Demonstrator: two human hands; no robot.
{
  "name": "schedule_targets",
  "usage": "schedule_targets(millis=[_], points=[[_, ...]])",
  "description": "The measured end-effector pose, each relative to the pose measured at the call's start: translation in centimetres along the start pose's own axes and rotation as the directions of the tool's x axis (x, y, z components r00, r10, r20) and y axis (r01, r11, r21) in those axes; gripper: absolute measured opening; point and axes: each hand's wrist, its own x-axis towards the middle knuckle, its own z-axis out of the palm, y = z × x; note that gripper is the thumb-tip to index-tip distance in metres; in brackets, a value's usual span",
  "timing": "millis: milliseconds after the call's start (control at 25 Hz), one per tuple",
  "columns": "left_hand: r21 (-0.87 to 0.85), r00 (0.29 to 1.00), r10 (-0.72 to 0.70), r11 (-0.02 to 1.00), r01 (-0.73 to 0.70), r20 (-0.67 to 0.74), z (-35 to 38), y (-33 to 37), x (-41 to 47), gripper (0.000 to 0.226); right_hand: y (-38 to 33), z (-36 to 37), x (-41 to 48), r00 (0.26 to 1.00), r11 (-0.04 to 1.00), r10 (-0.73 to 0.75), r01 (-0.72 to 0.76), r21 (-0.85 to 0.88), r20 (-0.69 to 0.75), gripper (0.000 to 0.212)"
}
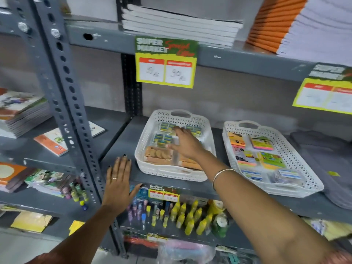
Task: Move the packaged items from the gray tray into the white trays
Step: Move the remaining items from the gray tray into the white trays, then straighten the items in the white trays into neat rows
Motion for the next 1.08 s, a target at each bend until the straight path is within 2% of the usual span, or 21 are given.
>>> schedule_targets(millis=[200, 360, 440, 520, 600, 720, 800, 880, 920, 1080], points=[[-0.061, 0.974, 0.207, 0.975, -0.213, -0.096, 0.7, 7.9, -2.1, 0.073, 8.1, -5.3, -3.1, 0.976, 0.993, 0.117, -0.117, 0.014, -0.184, 0.056], [-0.083, 0.927, 0.356, 0.927, -0.367, -0.122, 0.6, 19.2, -0.2, 0.072, 18.8, -9.4, -8.3, 0.933, 0.967, 0.251, -0.250, 0.037, -0.258, 0.054], [-0.091, 0.890, 0.432, 0.890, -0.447, -0.145, 0.3, 25.5, 1.7, 0.072, 24.4, -11.2, -11.3, 0.915, 0.950, 0.308, -0.311, 0.031, -0.259, 0.053], [-0.070, 0.825, 0.546, 0.826, -0.559, -0.146, 0.1, 32.6, 3.9, 0.072, 30.4, -12.7, -14.2, 0.887, 0.918, 0.392, -0.396, 0.031, -0.244, 0.053], [0.000, 0.752, 0.654, 0.755, -0.656, -0.084, -0.1, 38.8, 5.7, 0.071, 35.6, -13.6, -16.8, 0.850, 0.875, 0.473, -0.484, 0.011, -0.233, 0.053], [0.078, 0.646, 0.756, 0.642, -0.763, 0.100, 0.1, 46.1, 7.6, 0.067, 41.9, -14.1, -20.5, 0.755, 0.752, 0.631, -0.652, -0.101, -0.179, 0.053], [0.066, 0.599, 0.781, 0.598, -0.799, 0.175, 1.0, 48.8, 8.4, 0.073, 44.9, -14.1, -22.5, 0.641, 0.626, 0.756, -0.767, -0.141, -0.132, 0.051], [-0.009, 0.586, 0.768, 0.608, -0.794, 0.258, 1.6, 50.3, 9.2, 0.079, 47.1, -13.8, -23.8, 0.510, 0.494, 0.857, -0.854, -0.164, -0.078, 0.051], [-0.027, 0.581, 0.761, 0.613, -0.790, 0.290, 1.9, 50.7, 9.5, 0.080, 47.8, -13.7, -24.3, 0.473, 0.458, 0.879, -0.871, -0.180, -0.053, 0.052], [-0.090, 0.571, 0.763, 0.619, -0.780, 0.305, 2.2, 51.0, 9.6, 0.082, 49.4, -13.2, -24.5, 0.434, 0.426, 0.901, -0.886, -0.182, -0.005, 0.050]])
